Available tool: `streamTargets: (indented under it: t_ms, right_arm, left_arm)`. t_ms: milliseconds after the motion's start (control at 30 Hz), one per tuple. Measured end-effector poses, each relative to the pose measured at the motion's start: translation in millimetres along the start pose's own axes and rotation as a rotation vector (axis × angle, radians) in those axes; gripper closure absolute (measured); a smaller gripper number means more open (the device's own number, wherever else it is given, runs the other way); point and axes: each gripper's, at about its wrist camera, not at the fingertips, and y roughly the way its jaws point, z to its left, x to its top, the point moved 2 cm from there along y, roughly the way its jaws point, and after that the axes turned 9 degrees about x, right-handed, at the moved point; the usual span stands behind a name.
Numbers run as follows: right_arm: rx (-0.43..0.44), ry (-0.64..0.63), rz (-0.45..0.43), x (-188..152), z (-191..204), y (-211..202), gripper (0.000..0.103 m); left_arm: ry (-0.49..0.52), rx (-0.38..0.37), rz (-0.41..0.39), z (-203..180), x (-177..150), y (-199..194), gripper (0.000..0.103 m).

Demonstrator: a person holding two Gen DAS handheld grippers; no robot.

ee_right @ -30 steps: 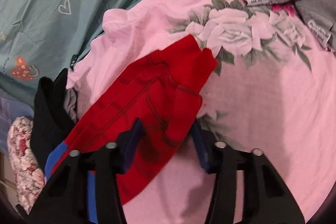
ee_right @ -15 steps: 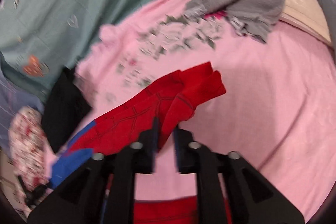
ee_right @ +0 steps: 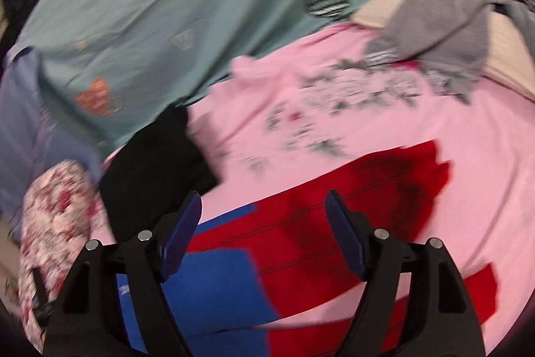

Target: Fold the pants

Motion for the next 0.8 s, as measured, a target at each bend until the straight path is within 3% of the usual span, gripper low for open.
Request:
streamTargets:
  t_ms: [67, 133, 167, 200, 233, 367, 400, 533, 800]
  right_arm:
    - [-0.009, -0.023, 0.011, -5, 6, 4, 0.026]
    - [-0.024, -0.062, 0.039, -14, 12, 14, 0.026]
    - [-0.016, -0.066, 0.058, -20, 14, 17, 0.026]
    - [-0.001, -0.058, 0.087, -24, 14, 24, 0.026]
    - [0.009, -0.049, 0.103, -28, 12, 26, 0.026]
    - [0.025, -0.057, 0.112, -38, 8, 31, 0.026]
    - [0.018, -0.073, 0.113, -40, 9, 32, 0.026]
    - [0.061, -0.075, 0.139, -46, 11, 39, 0.026]
    - [0.087, -0.047, 0.137, -49, 2, 40, 0.026]
  left_arm:
    - [0.004, 0.017, -0.005, -2, 2, 2, 0.029]
    - [0.018, 0.016, -0.013, -4, 6, 2, 0.044]
    - [0.029, 0.015, -0.011, -5, 7, 2, 0.047]
    - [0.039, 0.007, -0.007, -6, 8, 2, 0.060]
    - [0.052, -0.002, 0.004, -8, 8, 1, 0.062]
    - [0.083, -0.051, -0.048, -12, 2, -19, 0.059]
    - [0.093, -0.063, -0.048, -13, 1, -19, 0.050]
    - [0.094, -0.082, -0.008, -13, 3, -5, 0.048]
    - [0.005, -0.292, 0.054, 8, -2, 4, 0.047]
